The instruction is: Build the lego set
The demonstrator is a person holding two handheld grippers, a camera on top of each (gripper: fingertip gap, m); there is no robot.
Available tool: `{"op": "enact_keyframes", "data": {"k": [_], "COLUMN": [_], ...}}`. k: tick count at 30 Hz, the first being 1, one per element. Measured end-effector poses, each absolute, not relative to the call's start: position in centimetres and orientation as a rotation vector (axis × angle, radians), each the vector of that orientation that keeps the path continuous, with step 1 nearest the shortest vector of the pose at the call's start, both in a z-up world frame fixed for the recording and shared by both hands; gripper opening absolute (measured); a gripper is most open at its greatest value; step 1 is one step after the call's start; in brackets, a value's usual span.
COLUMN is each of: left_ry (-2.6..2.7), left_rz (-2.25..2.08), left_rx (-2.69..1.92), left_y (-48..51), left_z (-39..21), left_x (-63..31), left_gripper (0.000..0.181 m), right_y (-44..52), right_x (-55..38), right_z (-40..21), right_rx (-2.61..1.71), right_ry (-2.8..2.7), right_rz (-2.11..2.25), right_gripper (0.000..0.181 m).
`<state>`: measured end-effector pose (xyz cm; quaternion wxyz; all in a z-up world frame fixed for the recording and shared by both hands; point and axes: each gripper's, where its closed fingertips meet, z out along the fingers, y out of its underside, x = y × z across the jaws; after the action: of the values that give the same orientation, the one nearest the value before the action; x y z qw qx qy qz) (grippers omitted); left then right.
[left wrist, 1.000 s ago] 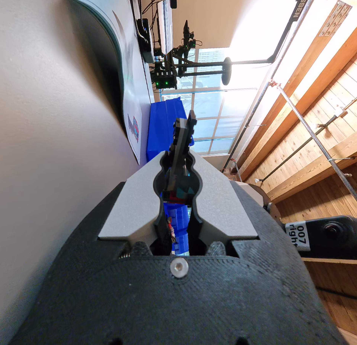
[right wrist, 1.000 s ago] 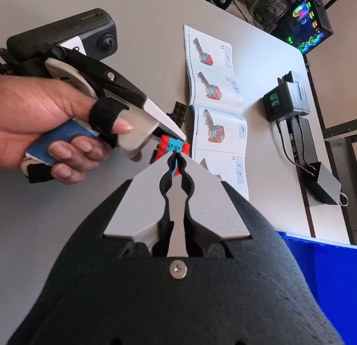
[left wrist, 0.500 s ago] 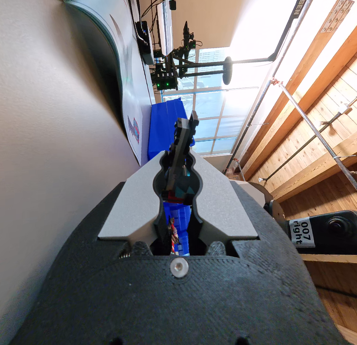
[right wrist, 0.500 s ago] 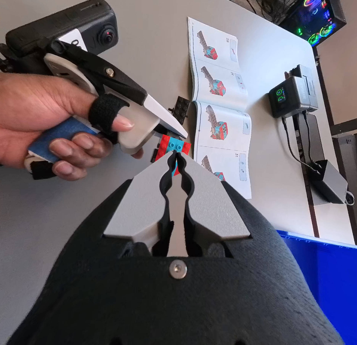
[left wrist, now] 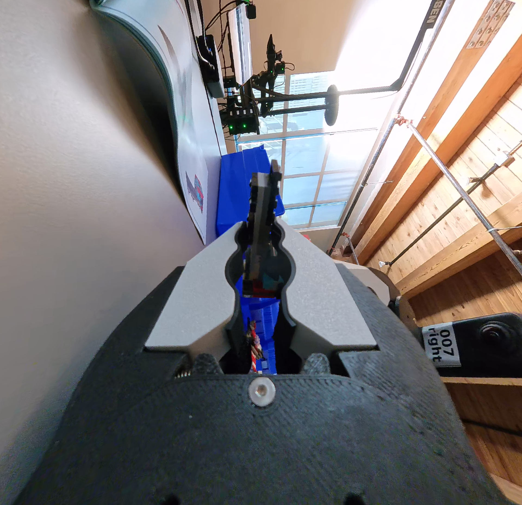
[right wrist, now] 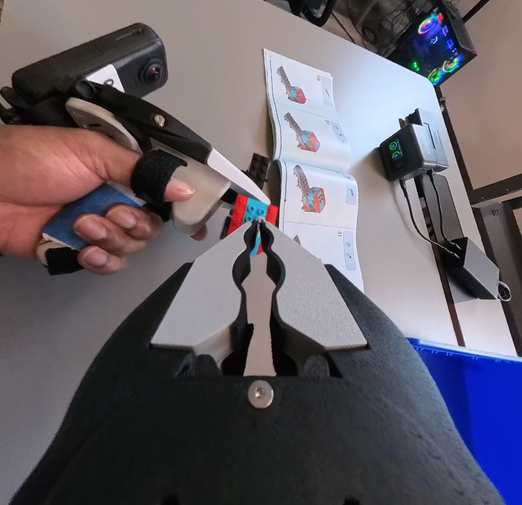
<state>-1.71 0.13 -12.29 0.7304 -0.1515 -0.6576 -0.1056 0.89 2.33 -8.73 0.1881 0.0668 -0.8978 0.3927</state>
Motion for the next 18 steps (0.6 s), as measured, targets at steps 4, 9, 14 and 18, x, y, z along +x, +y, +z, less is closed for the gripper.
{"op": "enact_keyframes", "data": {"k": [4,9,14,18], "left_ry": [-1.436,-1.430,-1.428,-1.426], "left_rz": [-0.249,-0.254,-0.243,-0.234], "left_rx": [-0.314,-0.312,-0.331,-0.348], "left_y": [-0.1,-0.1,0.1,0.3], "left_z": [-12.2,-12.1,-12.1,-12.0], "left_x": [-1.7,-1.7,-1.6,-1.6], "left_gripper": [0.015,0.015,0.015,0.015], "right_y": [2.9,3.1,2.6,2.5], "right_x": [0.5,0.8,1.0,0.9], "right_z": [-8.3,-7.7,-7.7,-8.2], "right_rx": [0.131,0.096,0.108,0.123], "right_ry": [-2.515,-2.525,-2.533,-2.549], "right_rz": [1.158,1.225,1.234,1.203], "right_gripper": [0.004,0.004,0.003,0.004]}}
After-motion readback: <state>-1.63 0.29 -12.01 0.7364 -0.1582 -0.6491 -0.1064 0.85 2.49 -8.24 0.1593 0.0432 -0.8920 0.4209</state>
